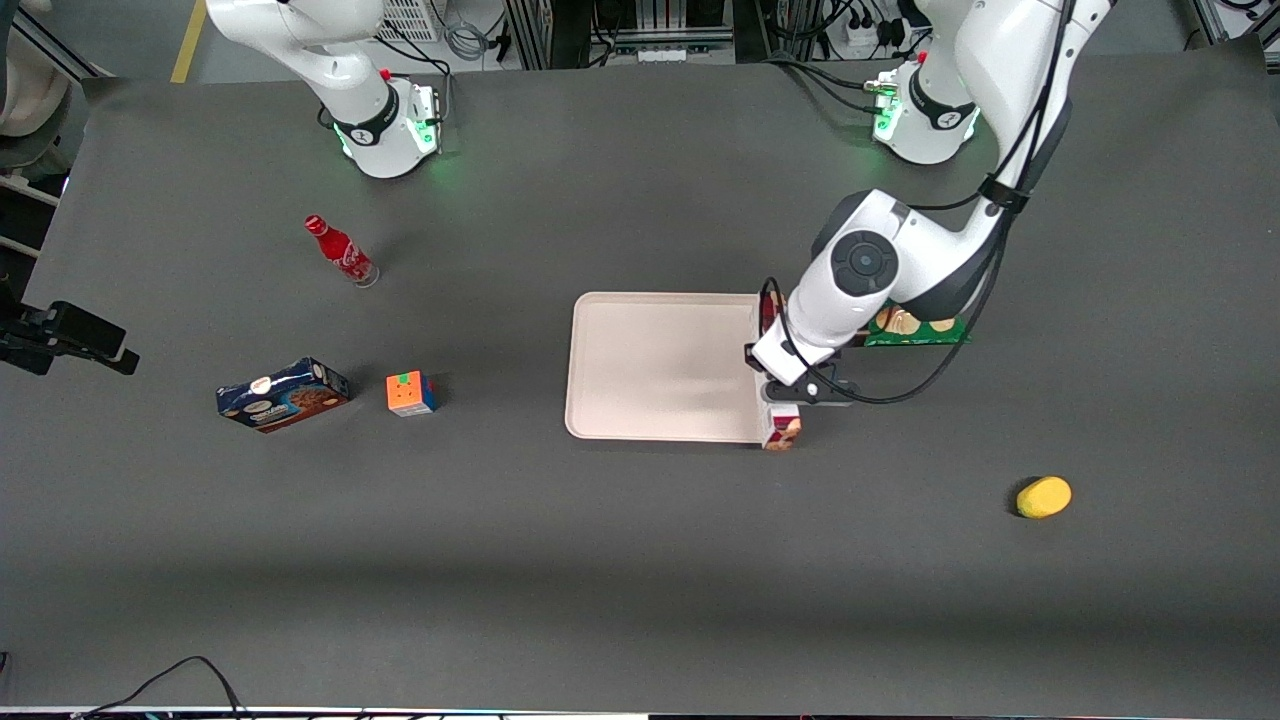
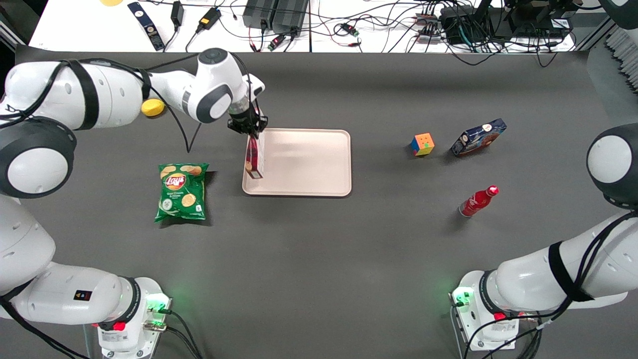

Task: Place red cookie box on tray
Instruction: 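Carry the upright cookie box over the white tray's edge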

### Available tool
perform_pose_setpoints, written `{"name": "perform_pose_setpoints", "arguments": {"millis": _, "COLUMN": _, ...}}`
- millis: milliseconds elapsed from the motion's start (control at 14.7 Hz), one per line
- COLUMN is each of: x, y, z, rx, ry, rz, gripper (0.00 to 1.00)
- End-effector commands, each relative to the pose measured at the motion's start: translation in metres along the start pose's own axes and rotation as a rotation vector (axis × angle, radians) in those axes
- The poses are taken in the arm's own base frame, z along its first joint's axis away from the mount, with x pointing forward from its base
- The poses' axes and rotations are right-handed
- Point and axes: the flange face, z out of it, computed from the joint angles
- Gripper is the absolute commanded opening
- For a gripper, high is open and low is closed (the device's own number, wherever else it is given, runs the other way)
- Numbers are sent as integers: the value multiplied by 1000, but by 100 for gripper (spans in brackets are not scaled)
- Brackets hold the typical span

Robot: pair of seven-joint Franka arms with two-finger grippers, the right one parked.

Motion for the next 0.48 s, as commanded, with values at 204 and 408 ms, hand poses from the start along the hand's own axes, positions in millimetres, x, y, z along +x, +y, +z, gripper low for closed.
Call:
{"name": "perform_pose_setpoints", "arguments": {"millis": 204, "x": -22, "y": 14, "z": 14, "rx": 42, "ry": 35, "rz": 7, "gripper": 0}}
{"name": "perform_pose_setpoints", "arguments": {"millis": 408, "x": -24, "y": 16, "z": 23, "rx": 34, "ry": 28, "rz": 9, "gripper": 1}}
